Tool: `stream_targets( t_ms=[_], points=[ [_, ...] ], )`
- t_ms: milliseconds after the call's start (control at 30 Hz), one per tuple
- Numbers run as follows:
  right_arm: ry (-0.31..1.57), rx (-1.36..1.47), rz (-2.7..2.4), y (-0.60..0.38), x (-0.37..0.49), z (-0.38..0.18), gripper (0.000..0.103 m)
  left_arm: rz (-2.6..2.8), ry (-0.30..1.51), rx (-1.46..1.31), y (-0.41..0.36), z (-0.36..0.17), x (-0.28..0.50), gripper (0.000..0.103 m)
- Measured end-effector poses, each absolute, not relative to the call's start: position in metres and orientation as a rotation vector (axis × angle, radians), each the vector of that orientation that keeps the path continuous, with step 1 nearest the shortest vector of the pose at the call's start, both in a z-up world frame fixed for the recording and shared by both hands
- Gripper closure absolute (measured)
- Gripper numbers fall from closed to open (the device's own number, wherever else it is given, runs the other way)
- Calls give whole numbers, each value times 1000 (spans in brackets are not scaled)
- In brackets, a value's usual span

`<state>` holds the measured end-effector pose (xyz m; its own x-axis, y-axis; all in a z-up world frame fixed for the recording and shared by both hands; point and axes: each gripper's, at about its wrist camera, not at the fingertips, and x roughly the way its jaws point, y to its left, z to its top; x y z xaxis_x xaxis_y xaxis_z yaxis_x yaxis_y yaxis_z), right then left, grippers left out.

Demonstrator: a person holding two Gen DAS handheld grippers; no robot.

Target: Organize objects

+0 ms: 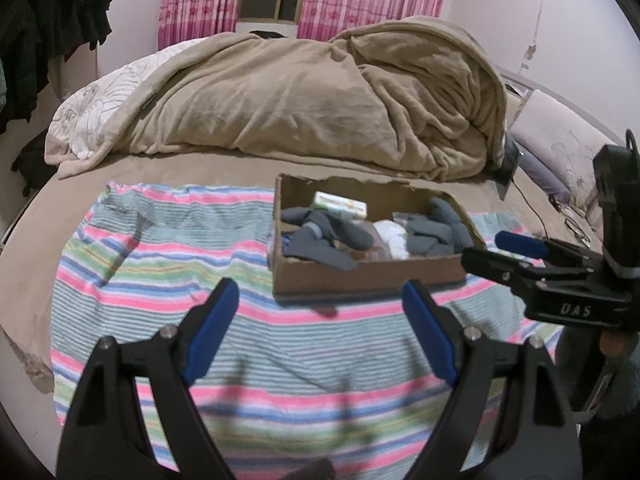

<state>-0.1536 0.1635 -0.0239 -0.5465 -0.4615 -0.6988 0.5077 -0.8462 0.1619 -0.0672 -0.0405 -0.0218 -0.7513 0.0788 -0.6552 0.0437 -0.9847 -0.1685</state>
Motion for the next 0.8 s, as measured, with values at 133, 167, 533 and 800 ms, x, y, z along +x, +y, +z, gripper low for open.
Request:
stream_targets(
  t_ms=[133,167,533,800],
  points=[
    [71,1034,-2393,178,-134,-17,18,2922,-263,-1100,-31,-18,-53,11],
    [71,1033,-2400,181,-129,-16,18,2924,-269,-1098,-30,-17,-50,6],
    [54,980,-2480,210,-80,-5,18,2958,-185,-1110,-4,-12,-12,6],
    [49,913,-2513,222,-44,0,18,3000,-136,-1023,10,-7,24,4]
  ],
)
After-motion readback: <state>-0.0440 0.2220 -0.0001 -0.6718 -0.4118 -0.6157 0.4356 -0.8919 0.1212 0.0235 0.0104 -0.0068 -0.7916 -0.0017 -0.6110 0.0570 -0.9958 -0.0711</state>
